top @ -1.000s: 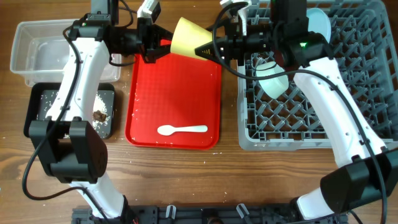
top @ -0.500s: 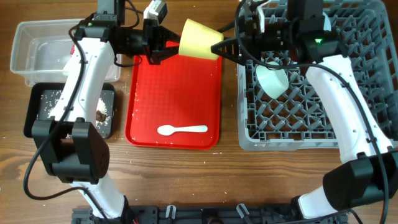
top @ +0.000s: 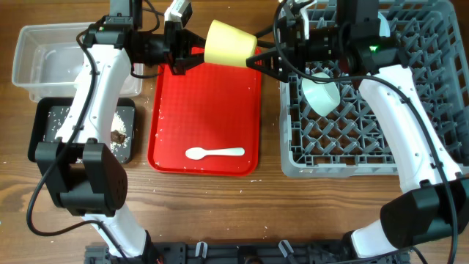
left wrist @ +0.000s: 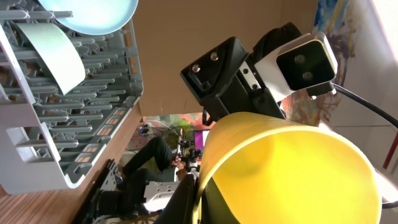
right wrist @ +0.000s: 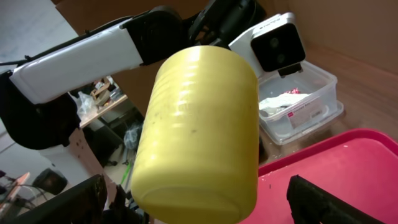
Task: Sort waste into correct bins and load items into the dishwasher rack
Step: 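Hold the yellow cup with both grippers above the red tray, then release the left gripper and carry the yellow cup toward the rack with right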
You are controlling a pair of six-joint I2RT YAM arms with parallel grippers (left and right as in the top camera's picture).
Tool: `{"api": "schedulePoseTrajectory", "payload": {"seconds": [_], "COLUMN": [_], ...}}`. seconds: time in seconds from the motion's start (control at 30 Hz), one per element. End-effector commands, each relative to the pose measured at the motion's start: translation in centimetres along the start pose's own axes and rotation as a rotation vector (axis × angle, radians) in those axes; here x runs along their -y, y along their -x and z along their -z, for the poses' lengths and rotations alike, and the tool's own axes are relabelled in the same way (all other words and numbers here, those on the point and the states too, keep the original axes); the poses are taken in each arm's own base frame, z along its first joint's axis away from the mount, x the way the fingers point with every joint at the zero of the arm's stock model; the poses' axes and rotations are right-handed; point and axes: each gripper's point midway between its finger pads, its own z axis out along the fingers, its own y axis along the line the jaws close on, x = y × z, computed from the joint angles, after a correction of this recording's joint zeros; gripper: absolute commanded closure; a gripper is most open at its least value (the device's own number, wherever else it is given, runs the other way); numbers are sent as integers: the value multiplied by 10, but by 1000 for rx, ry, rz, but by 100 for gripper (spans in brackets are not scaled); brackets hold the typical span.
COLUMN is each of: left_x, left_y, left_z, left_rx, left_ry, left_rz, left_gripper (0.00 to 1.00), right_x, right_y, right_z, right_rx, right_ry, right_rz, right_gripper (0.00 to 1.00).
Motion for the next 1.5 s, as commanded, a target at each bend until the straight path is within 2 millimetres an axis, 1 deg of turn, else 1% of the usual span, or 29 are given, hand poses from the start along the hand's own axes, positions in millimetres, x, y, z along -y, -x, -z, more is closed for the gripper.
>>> {"api": "schedulePoseTrajectory", "payload": {"seconds": [0.0,0.07,0.13,0.23,0.3,0.4,0.53,0.6,0.67,0.73,0.93,1.0,1.03,1.07,1.1,1.13,1.3,1.37,1.4,1.47], "left_x": [14,14,14,14,14,14,14,14,14,14,14,14,14,14,14,14,14,13,11,-3], "left_y": [-4,-4,-4,-4,-4,-4,-4,-4,-4,-4,-4,-4,-4,-4,-4,-4,-4,-3,-3,3], "left_z": [0,0,0,0,0,0,0,0,0,0,0,0,0,0,0,0,0,0,0,0], "left_rx": [-9,-9,-9,-9,-9,-9,-9,-9,-9,-9,-9,-9,-9,-9,-9,-9,-9,-7,-3,28], "left_ry": [-22,-22,-22,-22,-22,-22,-22,-22,-22,-22,-22,-22,-22,-22,-22,-22,-21,-18,-7,77], "left_rz": [-26,-26,-26,-26,-26,-26,-26,-27,-27,-27,-27,-27,-27,-27,-27,-27,-32,-63,-82,-85], "left_gripper": [96,96,96,96,96,96,96,95,89,86,85,82,80,79,78,77,75,74,75,75], "right_x": [3,1,-3,-10,-11,-9,-5,-4,-4,-4,-3,1,6,13,14,18,31,48,60,73], "right_y": [0,0,1,2,2,1,-3,-4,-4,-4,-3,-1,0,3,4,6,7,2,-4,-18], "right_z": [-2,-5,-11,-20,-22,-22,-27,-28,-28,-28,-27,-22,-16,-3,3,15,44,55,61,69], "right_rx": [1,-1,-3,-6,-9,-10,-21,-23,-22,-22,-18,-10,-2,14,22,38,71,73,63,30], "right_ry": [-1,7,22,42,44,38,38,39,39,39,36,22,8,-10,-7,-9,-52,-141,-220,-346], "right_rz": [18,27,50,78,78,70,45,40,42,42,29,25,21,-3,-6,-13,-50,-134,-187,-264], "right_gripper": [5,6,9,21,34,39,48,51,51,51,51,51,52,52,52,54,55,55,55,55]}}
